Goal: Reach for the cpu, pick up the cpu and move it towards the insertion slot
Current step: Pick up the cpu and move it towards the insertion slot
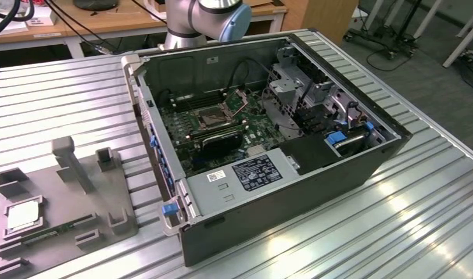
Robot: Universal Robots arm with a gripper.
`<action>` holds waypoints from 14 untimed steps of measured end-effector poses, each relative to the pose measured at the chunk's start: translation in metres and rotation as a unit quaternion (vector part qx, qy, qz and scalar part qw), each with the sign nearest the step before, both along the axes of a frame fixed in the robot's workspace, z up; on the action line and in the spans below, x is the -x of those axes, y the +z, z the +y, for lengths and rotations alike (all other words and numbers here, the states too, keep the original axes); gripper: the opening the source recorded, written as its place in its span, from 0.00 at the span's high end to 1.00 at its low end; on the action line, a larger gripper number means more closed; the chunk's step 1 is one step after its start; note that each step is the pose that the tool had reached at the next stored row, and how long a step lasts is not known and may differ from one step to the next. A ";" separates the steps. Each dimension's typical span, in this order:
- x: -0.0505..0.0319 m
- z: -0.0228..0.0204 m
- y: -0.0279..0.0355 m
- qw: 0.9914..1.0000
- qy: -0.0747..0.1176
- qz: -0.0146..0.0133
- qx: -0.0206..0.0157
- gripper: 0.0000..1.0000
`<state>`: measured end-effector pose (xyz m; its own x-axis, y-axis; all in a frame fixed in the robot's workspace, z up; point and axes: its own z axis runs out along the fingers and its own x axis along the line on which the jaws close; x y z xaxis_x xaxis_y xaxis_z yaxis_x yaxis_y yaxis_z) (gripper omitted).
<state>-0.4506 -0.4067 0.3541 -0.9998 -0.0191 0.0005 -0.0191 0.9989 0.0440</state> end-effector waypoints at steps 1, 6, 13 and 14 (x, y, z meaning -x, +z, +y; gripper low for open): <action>0.0000 0.0000 -0.0001 1.000 0.000 0.000 0.000 0.89; 0.0000 0.0000 -0.0002 1.000 0.000 0.000 0.000 0.89; 0.0000 0.0000 -0.0004 1.000 0.000 0.000 0.000 0.89; 0.0000 0.0000 -0.0005 1.000 0.000 0.000 0.000 0.89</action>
<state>-0.4506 -0.4067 0.3536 -0.9998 -0.0191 0.0005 -0.0191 0.9989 0.0440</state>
